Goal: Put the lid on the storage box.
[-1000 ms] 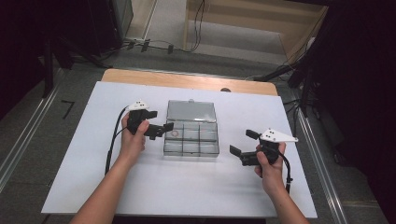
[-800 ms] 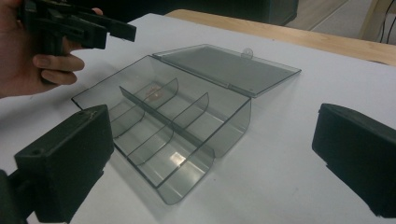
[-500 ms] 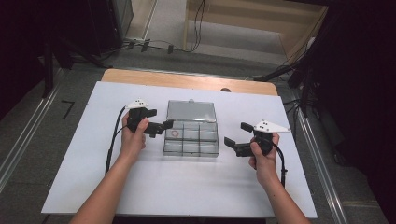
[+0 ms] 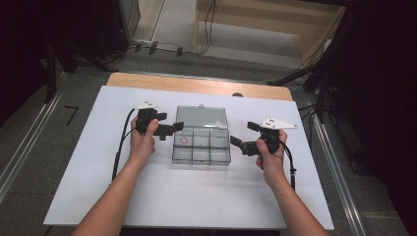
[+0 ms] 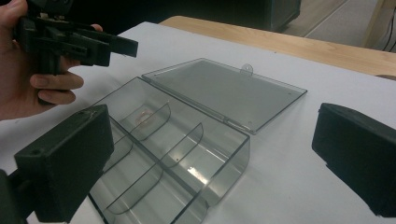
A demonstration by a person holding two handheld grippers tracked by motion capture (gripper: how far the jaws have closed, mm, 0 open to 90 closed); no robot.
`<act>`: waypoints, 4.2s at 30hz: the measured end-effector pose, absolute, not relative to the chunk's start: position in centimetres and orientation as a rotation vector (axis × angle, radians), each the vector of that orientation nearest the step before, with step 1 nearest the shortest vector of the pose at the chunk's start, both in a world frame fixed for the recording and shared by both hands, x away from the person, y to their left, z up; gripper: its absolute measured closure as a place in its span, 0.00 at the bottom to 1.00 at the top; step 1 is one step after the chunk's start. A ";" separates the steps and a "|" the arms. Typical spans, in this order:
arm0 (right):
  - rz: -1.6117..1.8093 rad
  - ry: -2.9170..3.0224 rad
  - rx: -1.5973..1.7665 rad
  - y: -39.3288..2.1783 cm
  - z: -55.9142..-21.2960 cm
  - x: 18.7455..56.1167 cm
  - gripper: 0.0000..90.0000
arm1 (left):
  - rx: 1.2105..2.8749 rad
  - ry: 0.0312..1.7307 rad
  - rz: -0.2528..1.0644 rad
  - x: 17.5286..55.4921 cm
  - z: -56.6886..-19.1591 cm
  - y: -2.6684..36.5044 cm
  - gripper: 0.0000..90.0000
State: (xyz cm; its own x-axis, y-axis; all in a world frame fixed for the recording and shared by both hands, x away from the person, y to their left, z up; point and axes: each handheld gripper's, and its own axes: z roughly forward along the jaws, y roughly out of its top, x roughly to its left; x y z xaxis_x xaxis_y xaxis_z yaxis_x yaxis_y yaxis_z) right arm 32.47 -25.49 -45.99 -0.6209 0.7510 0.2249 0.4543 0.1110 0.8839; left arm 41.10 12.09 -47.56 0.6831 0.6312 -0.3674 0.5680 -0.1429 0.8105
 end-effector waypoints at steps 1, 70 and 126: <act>1.513 2.112 1.184 -25.4 -46.0 32.7 0.00 | 1.811 0.954 0.073 41.2 -47.5 12.0 0.04; 1.505 2.234 1.561 -22.5 -49.9 42.3 0.00 | 1.841 1.245 -0.060 45.0 -50.0 10.2 0.49; 1.508 2.257 1.685 -22.3 -51.1 42.6 0.47 | 1.789 1.230 -0.103 44.7 -49.4 10.2 0.65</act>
State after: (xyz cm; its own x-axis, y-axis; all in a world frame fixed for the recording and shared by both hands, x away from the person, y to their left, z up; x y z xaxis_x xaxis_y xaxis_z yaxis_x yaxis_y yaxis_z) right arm 42.61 -22.34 -51.14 -0.4426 0.7191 0.5357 0.7700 -0.0012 0.6380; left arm 44.69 10.19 -49.38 0.4946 0.6907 -0.5276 0.7691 -0.0651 0.6358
